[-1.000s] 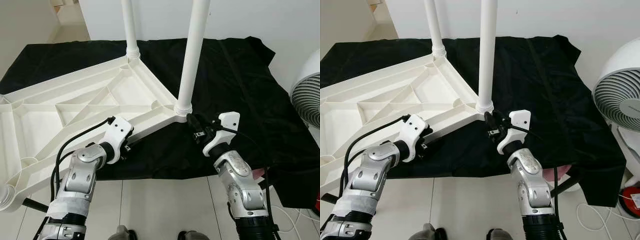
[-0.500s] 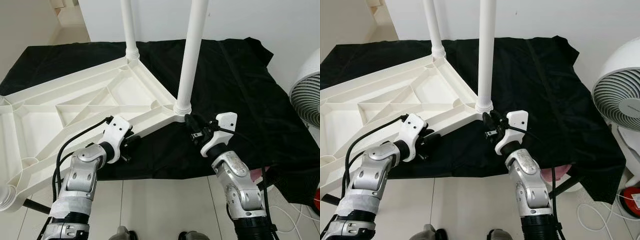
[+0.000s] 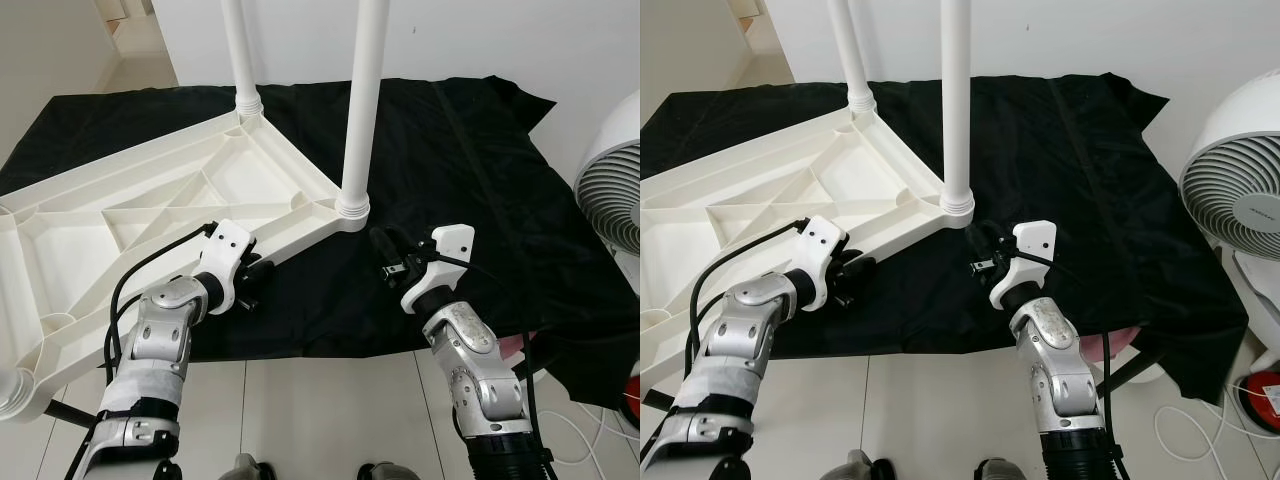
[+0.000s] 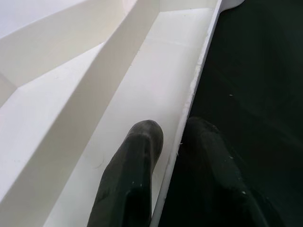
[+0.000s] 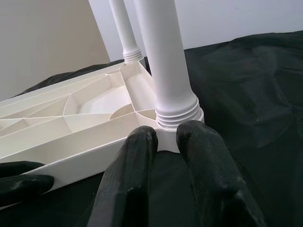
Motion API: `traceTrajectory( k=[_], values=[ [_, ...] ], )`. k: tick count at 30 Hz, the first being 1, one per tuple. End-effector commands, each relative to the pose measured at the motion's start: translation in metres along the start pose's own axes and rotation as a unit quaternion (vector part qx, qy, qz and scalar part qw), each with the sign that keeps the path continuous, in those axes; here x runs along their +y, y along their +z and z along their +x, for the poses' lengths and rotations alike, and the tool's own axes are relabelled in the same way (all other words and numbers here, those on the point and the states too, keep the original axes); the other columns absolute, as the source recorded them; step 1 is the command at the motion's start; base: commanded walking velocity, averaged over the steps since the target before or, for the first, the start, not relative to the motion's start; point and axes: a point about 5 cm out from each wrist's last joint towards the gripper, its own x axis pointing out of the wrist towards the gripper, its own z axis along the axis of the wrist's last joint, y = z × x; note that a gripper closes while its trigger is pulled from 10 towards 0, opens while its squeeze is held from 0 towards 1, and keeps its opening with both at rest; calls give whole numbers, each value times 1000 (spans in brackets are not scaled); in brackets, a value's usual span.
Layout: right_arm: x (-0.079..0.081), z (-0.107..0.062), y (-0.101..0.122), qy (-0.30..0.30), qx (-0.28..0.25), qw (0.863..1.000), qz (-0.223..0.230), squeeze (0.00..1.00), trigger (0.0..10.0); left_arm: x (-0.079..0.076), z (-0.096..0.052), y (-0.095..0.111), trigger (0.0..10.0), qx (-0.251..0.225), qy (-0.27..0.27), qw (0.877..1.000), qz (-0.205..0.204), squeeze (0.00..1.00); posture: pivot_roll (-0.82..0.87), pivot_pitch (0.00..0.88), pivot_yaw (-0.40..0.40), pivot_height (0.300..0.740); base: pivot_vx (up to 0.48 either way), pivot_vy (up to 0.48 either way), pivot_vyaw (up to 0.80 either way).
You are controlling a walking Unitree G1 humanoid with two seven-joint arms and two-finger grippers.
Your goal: Building children table
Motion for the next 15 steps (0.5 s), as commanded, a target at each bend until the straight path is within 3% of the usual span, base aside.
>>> traceTrajectory(
  k=[1,15],
  values=[
    [3,2,0,2,0,1000,-1,0,10000,27,-7,-15,0,30,203,979,-9,0,-105,93,78,740,0,0,0],
    [4,3,0,-9,-6,1000,1,0,10000,40,8,9,0,10,210,978,0,0,-110,100,101,740,0,0,0]
  ],
)
